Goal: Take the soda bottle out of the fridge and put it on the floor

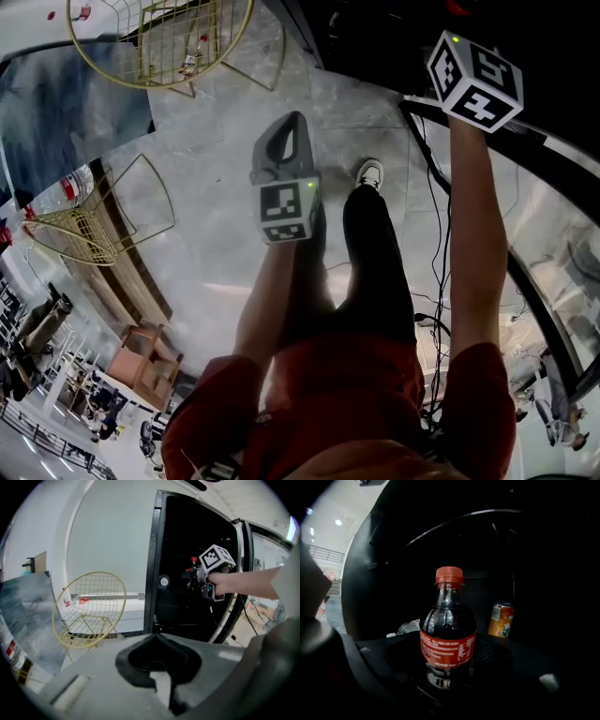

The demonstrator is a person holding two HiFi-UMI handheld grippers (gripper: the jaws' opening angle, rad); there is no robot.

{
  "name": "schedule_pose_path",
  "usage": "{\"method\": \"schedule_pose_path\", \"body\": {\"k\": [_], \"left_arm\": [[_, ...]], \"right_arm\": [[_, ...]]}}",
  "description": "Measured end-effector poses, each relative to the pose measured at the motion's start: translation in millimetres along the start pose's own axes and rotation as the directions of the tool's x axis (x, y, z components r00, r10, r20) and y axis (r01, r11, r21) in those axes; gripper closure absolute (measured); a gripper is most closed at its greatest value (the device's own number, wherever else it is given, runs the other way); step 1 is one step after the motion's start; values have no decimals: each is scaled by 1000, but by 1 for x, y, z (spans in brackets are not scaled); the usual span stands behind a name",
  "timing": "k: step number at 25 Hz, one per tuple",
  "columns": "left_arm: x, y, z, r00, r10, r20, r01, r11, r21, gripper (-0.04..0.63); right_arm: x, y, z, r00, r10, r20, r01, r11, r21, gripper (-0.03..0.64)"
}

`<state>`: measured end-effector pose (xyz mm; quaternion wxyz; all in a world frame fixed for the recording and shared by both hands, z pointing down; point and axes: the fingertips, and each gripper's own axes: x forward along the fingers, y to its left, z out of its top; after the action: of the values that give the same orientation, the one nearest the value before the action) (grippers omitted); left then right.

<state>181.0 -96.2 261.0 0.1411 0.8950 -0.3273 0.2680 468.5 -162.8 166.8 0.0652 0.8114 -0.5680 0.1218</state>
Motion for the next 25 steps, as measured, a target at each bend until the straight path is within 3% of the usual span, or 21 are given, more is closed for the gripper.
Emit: {"method": "schedule_pose_path", "body": {"k": [14,20,25], "left_arm": [[-57,-15,48,999,-38,11,37,999,25,595],[-98,-28,77,999,-46,22,46,999,26,595],[-141,-45,91,997,-77,11,76,994,73,595]], "right_arm": [[-81,27,-27,987,9,-159,-12,1000,-18,308],[-151,38,-21,978,32,-208,-32,999,4,307],[-220,38,-2,973,52,-226,-42,998,51,307]]}}
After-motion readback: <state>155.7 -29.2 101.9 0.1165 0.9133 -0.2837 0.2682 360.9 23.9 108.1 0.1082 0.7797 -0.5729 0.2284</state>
